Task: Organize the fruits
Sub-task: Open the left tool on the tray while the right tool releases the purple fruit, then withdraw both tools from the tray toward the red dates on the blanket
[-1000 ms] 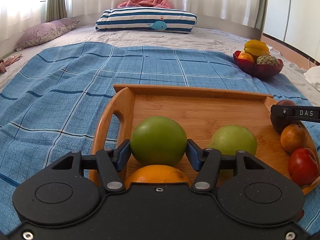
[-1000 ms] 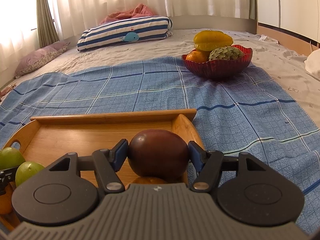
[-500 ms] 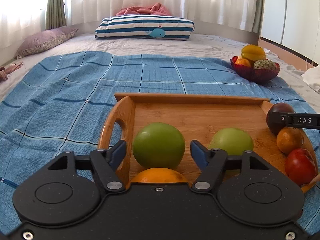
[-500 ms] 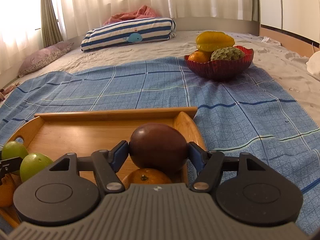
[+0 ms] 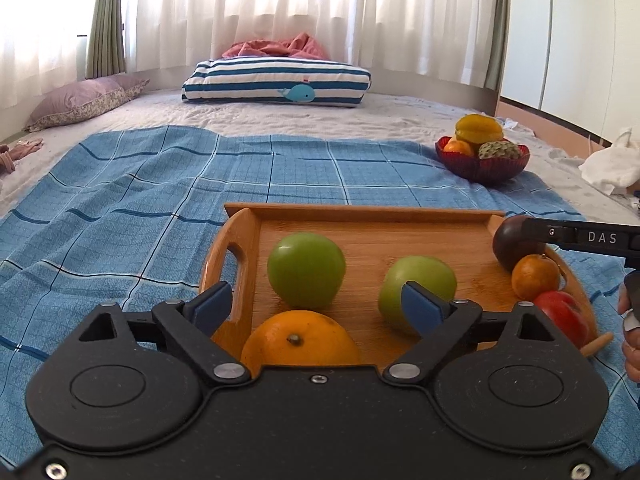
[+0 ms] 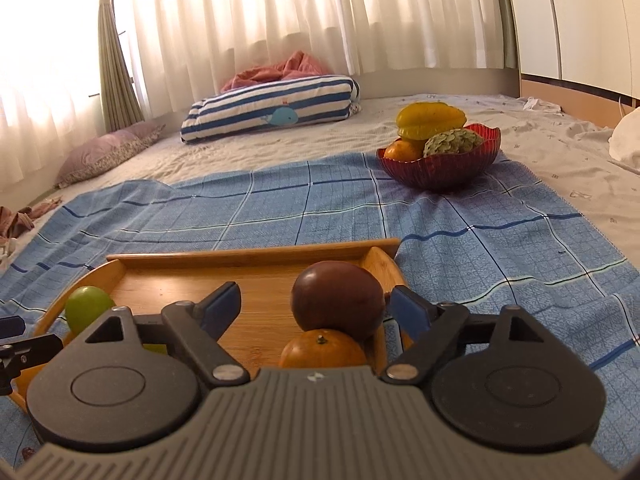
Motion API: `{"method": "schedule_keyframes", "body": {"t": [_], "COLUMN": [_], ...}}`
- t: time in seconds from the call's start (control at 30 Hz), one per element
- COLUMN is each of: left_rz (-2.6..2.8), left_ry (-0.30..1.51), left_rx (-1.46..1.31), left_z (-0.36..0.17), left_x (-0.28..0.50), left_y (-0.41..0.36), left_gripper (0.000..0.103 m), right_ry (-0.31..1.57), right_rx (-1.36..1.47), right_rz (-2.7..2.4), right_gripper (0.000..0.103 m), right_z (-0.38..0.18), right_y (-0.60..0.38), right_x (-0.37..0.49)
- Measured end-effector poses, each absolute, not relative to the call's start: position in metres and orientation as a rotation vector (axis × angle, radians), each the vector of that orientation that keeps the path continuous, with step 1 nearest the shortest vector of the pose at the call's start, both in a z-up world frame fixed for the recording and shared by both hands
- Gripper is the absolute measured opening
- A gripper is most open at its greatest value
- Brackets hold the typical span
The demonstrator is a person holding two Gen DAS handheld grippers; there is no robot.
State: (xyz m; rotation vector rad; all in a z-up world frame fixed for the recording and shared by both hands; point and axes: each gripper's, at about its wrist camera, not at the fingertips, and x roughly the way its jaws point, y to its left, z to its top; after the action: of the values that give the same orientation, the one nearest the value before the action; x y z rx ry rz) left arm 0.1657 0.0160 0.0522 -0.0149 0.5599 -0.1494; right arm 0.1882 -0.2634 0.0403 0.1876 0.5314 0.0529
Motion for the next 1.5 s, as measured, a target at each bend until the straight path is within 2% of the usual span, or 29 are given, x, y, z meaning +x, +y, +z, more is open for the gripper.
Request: {"method": "schedule_keyframes", "body": {"t": [0.5,1.5], "left_rz": [-0.187,-0.153], "left_ry": [0.508,0.458], "left_rx": [-0.071,-0.007], "left_z": [0.044,-0.003], "left_x": [0.107,0.059], "left_y": [0.021,0.016], "left_gripper": [0.098,0.1], "right_ry": [0.416,0.339], "right_rx": [0.172,-0.071], "right_rz": [0.083,0.141], "right_gripper": [0.103,0.103], "right_z": [0.033,-0.002], "right_y": [-0.255,-0.208], "right_x": [0.121,0.049]}}
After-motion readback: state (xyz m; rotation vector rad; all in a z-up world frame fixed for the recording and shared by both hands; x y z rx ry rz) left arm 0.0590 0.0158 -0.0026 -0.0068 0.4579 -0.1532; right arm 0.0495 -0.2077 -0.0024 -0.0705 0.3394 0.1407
